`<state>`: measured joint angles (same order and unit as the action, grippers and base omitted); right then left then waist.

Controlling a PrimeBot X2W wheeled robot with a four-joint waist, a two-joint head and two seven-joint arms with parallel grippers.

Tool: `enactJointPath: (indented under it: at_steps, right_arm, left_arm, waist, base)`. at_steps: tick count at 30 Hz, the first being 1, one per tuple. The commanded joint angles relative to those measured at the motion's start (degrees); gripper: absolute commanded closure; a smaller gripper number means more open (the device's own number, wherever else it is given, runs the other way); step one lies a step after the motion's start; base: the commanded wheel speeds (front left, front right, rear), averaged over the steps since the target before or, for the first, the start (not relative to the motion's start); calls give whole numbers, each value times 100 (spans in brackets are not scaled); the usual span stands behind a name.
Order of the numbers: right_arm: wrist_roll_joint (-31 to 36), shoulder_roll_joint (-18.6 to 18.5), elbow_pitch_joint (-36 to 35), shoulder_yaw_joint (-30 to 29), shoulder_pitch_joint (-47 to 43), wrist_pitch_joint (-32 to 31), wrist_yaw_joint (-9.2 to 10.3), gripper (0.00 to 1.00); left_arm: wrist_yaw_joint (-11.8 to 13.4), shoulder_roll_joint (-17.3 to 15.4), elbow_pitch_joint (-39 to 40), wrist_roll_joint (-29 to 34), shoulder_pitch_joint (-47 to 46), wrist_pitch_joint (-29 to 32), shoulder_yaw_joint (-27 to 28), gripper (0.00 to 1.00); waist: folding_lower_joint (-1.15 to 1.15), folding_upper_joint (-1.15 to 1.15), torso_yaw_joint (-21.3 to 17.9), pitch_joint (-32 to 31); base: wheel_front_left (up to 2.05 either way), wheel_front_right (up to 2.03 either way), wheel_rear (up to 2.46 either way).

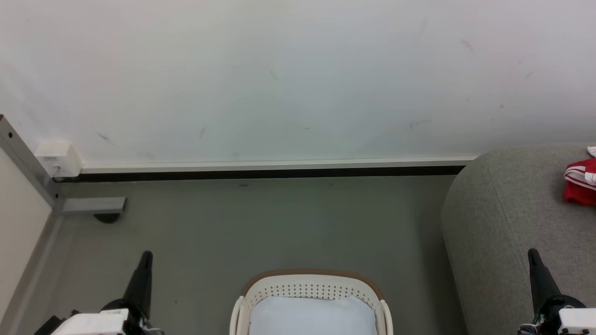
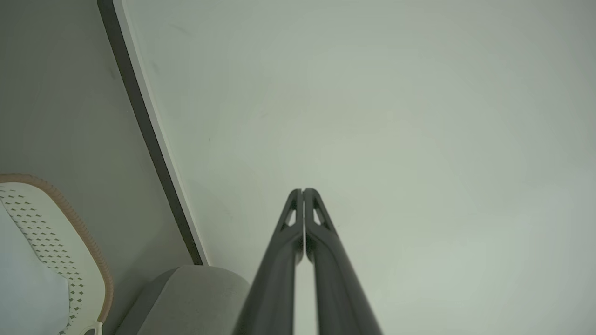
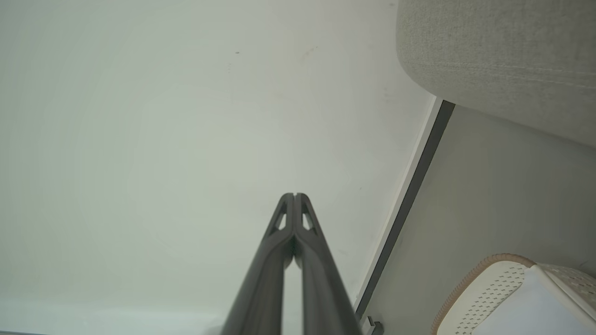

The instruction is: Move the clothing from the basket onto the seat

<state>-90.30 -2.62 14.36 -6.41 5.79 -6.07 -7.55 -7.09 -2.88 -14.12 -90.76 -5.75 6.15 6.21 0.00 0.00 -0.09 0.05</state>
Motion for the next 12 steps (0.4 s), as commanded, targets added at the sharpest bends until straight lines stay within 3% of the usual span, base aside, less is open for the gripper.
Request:
enactJointPath:
  at_steps: [1,12]
  right_arm:
    - [-139,-47,-46,-23,70,-52,12,100]
    - [-216,-45,-51,-24,76,-68,12,100]
  left_arm:
    - [-48,-8,10,-92,-68,37,37,100]
    - [-59,2,9,-200,-75,63,55,100]
  waist:
    - [0,0,3,3]
    - [0,0,9,13]
  base:
    - [0,0,0]
    - [0,0,0]
